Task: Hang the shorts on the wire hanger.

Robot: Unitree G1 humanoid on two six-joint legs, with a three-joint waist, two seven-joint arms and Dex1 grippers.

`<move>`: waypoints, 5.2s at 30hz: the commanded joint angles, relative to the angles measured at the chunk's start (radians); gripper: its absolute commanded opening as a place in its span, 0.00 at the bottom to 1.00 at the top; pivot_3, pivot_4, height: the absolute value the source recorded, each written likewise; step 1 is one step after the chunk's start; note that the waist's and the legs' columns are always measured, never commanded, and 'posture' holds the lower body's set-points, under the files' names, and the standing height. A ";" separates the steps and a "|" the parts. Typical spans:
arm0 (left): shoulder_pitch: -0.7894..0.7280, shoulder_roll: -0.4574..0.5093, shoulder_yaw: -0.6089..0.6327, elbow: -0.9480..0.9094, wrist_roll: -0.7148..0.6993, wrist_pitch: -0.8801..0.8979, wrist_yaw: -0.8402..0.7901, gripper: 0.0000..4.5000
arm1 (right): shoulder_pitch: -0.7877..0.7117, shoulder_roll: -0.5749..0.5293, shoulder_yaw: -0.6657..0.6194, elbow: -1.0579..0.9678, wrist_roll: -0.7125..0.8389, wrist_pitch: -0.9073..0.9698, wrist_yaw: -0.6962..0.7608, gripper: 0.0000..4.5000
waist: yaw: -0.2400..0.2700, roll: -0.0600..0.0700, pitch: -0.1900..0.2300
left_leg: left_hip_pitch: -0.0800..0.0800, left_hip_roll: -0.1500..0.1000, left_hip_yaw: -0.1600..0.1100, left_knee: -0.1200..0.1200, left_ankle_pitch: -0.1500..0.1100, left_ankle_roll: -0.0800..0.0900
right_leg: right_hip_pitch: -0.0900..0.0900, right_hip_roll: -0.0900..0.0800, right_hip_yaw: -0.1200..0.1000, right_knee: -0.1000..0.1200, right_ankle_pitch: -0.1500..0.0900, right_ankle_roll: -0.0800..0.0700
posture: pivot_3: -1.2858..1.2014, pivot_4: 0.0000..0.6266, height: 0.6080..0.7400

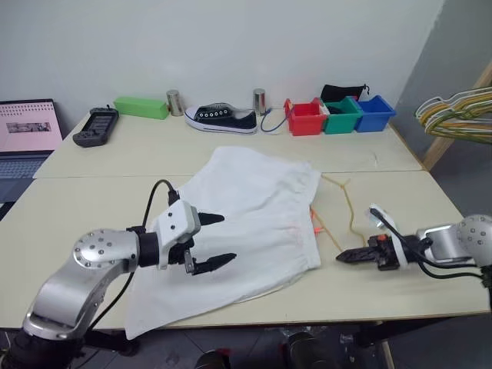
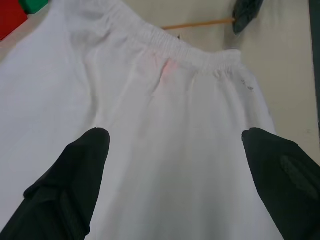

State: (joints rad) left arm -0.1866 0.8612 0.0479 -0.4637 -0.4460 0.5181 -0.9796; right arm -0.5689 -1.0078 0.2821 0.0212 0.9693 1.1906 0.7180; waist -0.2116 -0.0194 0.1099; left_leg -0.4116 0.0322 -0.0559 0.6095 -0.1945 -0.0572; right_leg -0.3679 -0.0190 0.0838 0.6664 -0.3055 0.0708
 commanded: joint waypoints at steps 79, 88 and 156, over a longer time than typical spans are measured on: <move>-0.684 -0.007 -0.268 0.974 0.670 -0.879 -0.171 0.01 | -0.413 0.300 -0.085 -0.205 -0.817 -0.322 0.442 0.97 | -0.155 0.002 -0.006 | -0.004 -0.003 0.003 0.020 0.004 0.004 | -0.011 -0.001 0.012 0.034 0.005 0.002 | 0.42 0.00 1.00; -0.500 0.084 -0.168 0.734 0.585 -0.665 -0.176 0.01 | -0.307 0.336 -0.066 -0.049 -0.782 -0.288 0.381 1.00 | -0.137 -0.007 -0.014 | -0.004 -0.004 0.002 0.020 0.006 0.007 | -0.010 -0.001 0.011 0.036 0.005 0.003 | 0.45 0.00 1.00; -0.203 0.250 -0.161 0.526 0.576 -0.519 -0.234 0.01 | -0.297 0.447 0.018 0.052 -0.782 -0.429 0.281 0.00 | -0.041 -0.008 -0.016 | -0.005 -0.003 0.003 0.018 0.006 0.008 | -0.011 0.001 0.011 0.031 0.005 0.003 | 0.45 0.00 1.00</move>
State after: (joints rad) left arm -0.3973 1.0712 -0.1135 0.0463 0.0876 0.0099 -1.2093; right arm -0.8360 -0.5220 0.3245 0.1182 0.2114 0.7722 1.0003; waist -0.2526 -0.0274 0.0944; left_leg -0.4165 0.0292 -0.0526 0.6278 -0.1881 -0.0491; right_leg -0.3791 -0.0180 0.0956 0.6978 -0.3005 0.0739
